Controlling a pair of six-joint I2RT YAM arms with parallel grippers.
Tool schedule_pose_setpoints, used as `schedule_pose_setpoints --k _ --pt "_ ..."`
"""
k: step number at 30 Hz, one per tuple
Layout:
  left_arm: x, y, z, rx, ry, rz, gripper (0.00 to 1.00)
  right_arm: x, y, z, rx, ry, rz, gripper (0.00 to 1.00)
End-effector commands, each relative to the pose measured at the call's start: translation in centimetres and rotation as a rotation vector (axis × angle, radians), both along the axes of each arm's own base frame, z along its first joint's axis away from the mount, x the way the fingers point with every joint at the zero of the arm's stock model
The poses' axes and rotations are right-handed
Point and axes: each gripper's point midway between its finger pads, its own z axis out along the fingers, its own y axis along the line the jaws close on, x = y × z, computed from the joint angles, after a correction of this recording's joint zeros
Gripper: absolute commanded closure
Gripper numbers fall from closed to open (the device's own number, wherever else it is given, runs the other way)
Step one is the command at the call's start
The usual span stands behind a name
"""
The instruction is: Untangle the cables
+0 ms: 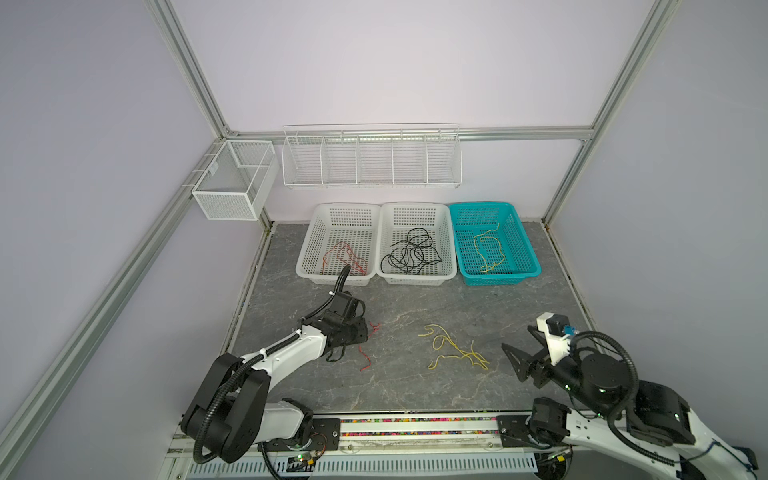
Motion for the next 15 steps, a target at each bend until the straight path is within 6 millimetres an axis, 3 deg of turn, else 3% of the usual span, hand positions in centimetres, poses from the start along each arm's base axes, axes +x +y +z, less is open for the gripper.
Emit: schedule_pose_setpoints --k 1,15 --pt "1.0 -0.2 0.4 0.019 -0.034 0.000 0.64 0.1 0.1 0.3 0.012 -0.021 0.001 0.12" --pt "1.5 0.2 1.5 0.030 -0.070 0.012 0.81 0.1 0.1 0.3 0.013 -0.021 0.003 0.12"
